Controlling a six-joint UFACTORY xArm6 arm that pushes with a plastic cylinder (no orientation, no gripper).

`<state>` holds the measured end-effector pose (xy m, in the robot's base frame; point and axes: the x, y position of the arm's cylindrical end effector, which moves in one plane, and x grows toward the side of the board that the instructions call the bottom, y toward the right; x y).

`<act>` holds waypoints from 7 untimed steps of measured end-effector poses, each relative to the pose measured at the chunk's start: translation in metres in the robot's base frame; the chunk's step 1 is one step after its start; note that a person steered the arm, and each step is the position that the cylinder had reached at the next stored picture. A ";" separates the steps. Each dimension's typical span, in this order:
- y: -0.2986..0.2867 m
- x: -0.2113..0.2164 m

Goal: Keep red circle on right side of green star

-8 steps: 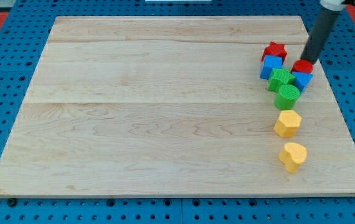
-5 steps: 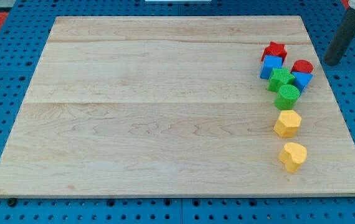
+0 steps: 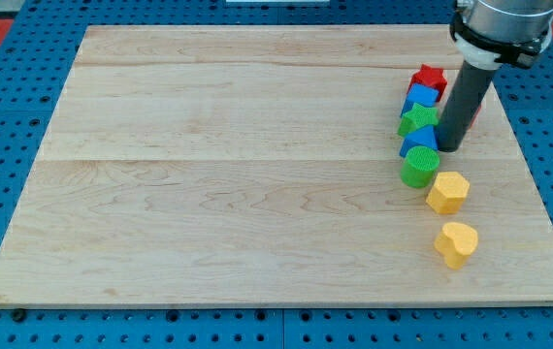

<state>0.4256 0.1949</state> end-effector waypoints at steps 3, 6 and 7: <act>0.107 -0.011; 0.095 -0.061; 0.065 -0.084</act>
<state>0.3419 0.2602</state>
